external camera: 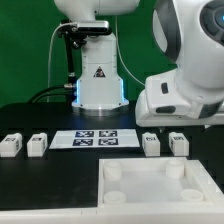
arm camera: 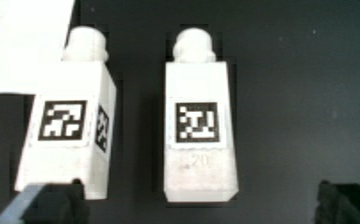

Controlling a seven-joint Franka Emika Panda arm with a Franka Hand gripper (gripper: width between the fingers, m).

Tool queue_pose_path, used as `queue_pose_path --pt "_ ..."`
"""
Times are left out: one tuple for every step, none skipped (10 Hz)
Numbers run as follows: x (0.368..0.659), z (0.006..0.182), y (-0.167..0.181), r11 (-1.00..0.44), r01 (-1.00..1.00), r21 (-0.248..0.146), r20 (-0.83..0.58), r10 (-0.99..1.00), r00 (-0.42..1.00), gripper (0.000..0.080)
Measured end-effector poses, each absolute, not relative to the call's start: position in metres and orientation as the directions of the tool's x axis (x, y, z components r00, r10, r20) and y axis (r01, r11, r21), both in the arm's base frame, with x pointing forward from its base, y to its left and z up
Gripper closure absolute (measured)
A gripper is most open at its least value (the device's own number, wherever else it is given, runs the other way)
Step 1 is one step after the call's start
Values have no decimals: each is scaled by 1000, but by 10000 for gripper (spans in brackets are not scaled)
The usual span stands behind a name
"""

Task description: Assemble one leg

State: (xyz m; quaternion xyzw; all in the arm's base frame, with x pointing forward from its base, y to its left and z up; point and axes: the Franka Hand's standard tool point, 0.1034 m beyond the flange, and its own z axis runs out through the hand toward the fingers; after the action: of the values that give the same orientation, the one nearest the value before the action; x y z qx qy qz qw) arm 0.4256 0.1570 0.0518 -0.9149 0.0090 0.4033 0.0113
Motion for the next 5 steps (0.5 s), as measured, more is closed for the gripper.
queue_pose_path --pt "427 49 158 -1000 -26 -15 -741 -7 672 150" --pt "424 49 160 -1000 -28 -7 -743 -13 669 150" --pt "413 44 167 -999 -30 14 -751 -31 660 150" --pt "403 38 170 -1000 -20 21 -763 -29 646 150" --pt "398 32 172 -1000 -16 22 -769 -27 639 150"
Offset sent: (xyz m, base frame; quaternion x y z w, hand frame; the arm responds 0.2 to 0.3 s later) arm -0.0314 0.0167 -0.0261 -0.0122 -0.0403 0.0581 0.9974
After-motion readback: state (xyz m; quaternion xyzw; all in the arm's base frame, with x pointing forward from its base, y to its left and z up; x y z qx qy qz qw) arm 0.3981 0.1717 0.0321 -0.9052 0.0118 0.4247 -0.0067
